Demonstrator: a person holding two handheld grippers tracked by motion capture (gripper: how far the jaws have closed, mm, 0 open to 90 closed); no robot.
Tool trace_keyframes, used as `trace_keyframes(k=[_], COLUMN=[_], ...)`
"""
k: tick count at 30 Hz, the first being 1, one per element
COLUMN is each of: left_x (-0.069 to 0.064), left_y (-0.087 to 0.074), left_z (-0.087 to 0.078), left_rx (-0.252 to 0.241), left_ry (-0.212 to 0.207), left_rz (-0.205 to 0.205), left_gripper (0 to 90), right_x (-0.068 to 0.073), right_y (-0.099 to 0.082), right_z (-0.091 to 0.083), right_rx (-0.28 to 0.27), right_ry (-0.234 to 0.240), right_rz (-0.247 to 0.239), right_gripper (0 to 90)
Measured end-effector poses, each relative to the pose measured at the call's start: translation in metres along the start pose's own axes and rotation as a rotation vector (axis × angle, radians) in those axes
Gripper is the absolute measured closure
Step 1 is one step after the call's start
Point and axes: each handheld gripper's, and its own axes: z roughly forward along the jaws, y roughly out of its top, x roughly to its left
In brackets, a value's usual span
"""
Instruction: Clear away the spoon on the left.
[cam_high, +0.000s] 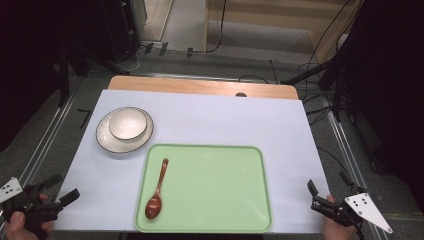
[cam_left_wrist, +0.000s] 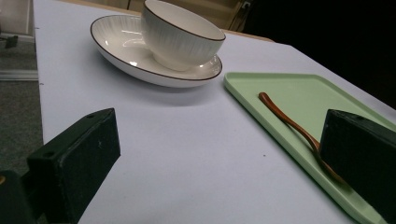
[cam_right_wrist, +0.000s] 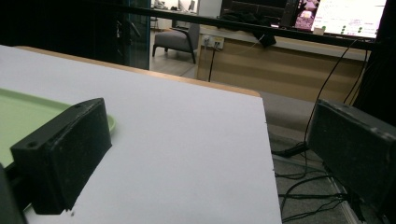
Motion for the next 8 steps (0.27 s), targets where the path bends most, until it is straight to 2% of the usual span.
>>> trace_keyframes(k=[5, 6, 8], left_x=[-0.0042, -0.0043, -0.0039], left_y=[0.0013, 0.0004, -0.0005], left_z=[0.003, 0.0054, 0.0067], left_rx=[0.008, 0.017, 0.023], left_ry=[-0.008, -0.032, -0.032], left_rz=[0.008, 0.016, 0.018], left_gripper=[0.0, 0.0, 0.0], right_x=[-0.0005, -0.0004, -0.0007], right_y=[0.0, 0.0, 0.0], right_z=[-0.0001, -0.0003, -0.0005], right_rx=[-0.002, -0.002, -0.005], right_ry=[0.003, 0.004, 0.007], right_rz=[0.001, 0.002, 0.0], right_gripper=[0.0, 0.0, 0.0])
